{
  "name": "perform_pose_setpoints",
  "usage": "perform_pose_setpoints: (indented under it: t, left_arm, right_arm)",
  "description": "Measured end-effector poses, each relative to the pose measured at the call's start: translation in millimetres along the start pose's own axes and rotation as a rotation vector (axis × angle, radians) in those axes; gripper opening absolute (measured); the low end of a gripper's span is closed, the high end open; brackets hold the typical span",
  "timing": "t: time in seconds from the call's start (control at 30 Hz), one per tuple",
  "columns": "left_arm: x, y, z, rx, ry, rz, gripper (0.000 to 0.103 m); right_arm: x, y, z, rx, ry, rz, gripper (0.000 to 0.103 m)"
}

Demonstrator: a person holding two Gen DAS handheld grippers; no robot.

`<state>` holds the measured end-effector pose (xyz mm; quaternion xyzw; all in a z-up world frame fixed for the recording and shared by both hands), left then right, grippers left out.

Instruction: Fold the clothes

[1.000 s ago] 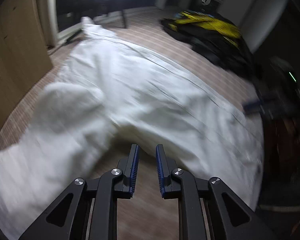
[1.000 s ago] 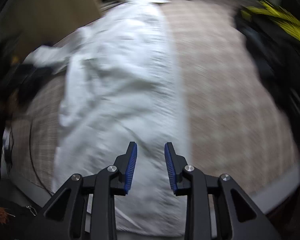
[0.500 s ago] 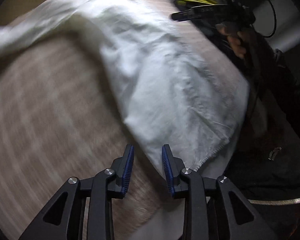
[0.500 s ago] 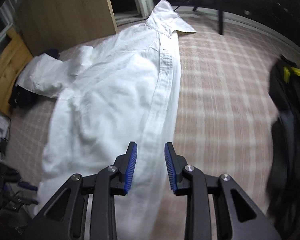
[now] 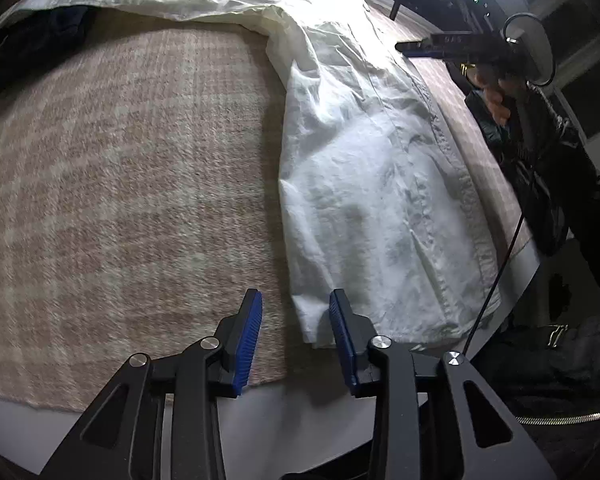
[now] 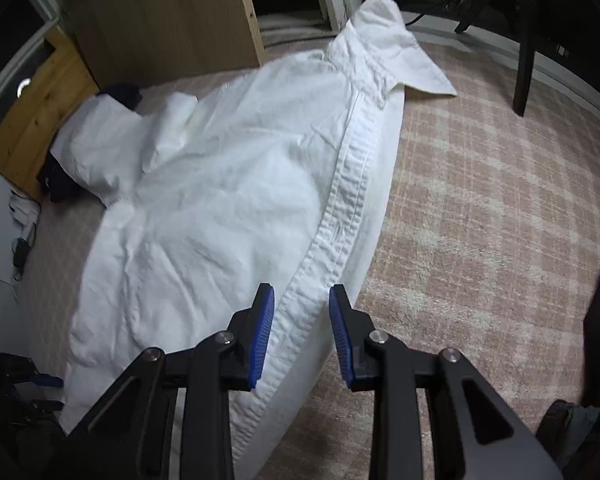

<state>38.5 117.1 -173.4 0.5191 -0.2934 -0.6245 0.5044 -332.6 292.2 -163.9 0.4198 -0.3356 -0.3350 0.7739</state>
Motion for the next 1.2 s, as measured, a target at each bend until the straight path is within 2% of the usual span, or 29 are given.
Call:
perform_pose_setpoints:
  t: [0.13, 0.23, 0.3, 0.4, 0.43, 0.47, 0.7, 0.8, 0.9, 1.0, 1.03, 1.1, 1.17, 1.2]
  left_arm:
    - [-8, -1, -1, -0.008, 0.002, 0.006, 0.027]
    - [-9, -2, -2, -0.012, 0.003, 0.01, 0.018]
    - [-9, -2, -4, -0.019, -0.006, 0.017, 0.005]
    - [-11, -1, -6, -0.03, -0.021, 0.023, 0.002]
    - [-11, -1, -6, -0.03, -0.02, 0.022, 0.001]
    - [-11, 0, -6, -0.03, -0.018, 0.021, 0.001]
    - [-17, 20, -10, -0.06, -0.014, -0.008, 0.001]
    - [-17, 19, -14, -0.047, -0.02, -0.005, 0.001]
    - [-12, 14, -18, -0.026, -0.021, 0.031, 0.001]
    - [-6, 13, -19, -0.009, -0.029, 0.071, 0.001]
    - [-5, 14, -18, -0.007, -0.038, 0.076, 0.001]
    - [-4, 21, -19, 0.0, -0.049, 0.079, 0.002]
    - [-2, 29, -19, -0.007, -0.049, 0.091, 0.002]
    - [-1, 33, -17, -0.014, -0.044, 0.092, 0.001]
  right_arm:
    - [7, -4, -6, 0.031, 0.038, 0.001, 0.028]
    - [12, -6, -11, 0.055, 0.067, 0.002, 0.029]
    - [16, -8, -15, 0.071, 0.086, 0.003, 0.029]
    - [19, -8, -17, 0.083, 0.107, 0.003, 0.026]
    - [19, -7, -17, 0.081, 0.109, 0.003, 0.013]
    - [19, -5, -16, 0.078, 0.111, 0.002, 0.006]
    - [19, 5, -12, 0.061, 0.125, -0.002, 0.004]
    - [19, 9, -10, 0.056, 0.132, -0.006, 0.004]
    - [23, -11, -25, 0.114, 0.186, -0.077, 0.004]
    - [30, -6, -26, 0.104, 0.205, -0.118, 0.008]
    - [29, 0, -26, 0.094, 0.191, -0.15, 0.011]
    - [33, 18, -30, 0.057, 0.187, -0.214, 0.011]
    - [53, 42, -44, 0.004, 0.22, -0.146, 0.012]
    - [68, 49, -56, 0.006, 0.23, -0.055, 0.012]
Point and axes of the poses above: each gripper's, at about its wrist camera, not at the fingertips, and y roughly against the way its jaws point, x to its left, z to its top, the point moved 1 cm from there along -y, roughly the way its jaws point, and after that the axes turned 2 degrees about -x, right-handed, at the moved point
